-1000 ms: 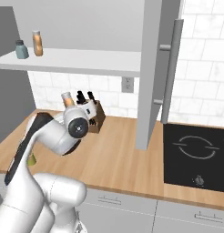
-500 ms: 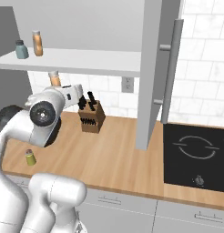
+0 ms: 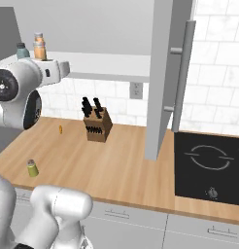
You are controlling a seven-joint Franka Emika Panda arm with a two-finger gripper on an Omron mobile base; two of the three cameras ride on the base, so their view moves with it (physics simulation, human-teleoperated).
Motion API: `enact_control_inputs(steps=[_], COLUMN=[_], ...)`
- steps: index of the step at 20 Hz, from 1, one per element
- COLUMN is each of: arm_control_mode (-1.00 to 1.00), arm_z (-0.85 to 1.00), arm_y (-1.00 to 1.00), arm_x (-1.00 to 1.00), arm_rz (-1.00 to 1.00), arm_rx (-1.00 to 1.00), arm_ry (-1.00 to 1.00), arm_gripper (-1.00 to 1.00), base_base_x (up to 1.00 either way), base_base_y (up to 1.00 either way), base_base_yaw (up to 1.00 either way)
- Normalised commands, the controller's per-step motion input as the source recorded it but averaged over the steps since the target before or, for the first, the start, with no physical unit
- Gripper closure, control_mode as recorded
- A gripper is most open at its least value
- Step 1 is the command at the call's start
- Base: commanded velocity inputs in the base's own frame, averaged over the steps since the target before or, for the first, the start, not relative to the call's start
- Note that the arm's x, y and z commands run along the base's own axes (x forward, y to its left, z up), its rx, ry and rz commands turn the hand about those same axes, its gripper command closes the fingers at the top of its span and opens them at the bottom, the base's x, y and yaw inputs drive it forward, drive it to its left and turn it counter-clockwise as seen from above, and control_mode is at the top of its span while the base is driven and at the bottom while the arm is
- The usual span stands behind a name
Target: Put the shaker and condiment bottle from the counter next to their counterparts in the cabinet.
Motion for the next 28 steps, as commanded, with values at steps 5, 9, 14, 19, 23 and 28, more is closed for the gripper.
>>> enact_control_inputs(steps=[5,9,14,19,23,28], arm_control_mode=[-1.0,-1.0,-1.0,-1.0,-1.0,-1.0], arm_z=[0.3,-0.05,-0.14,-0.3,0.0,0.0], arm_y=[0.32,0.35,0.3,0.18,0.04,0.19], arm_x=[0.02,0.34,0.23,0.31,0.76,0.84], arm_rz=[0.01,0.01,0.02,0.05,-0.02,-0.02], arm_rx=[0.03,0.02,0.04,0.03,0.07,0.01], arm_ry=[0.02,-0.09,-0.13,0.0,0.0,0.02], arm_gripper=[1.0,1.0,1.0,1.0,1.0,1.0], base_base_x=[0.0,0.0,0.0,0.0,0.0,0.0], base_base_y=[0.0,0.0,0.0,0.0,0.0,0.0], base_base_yaw=[0.0,0.0,0.0,0.0,0.0,0.0])
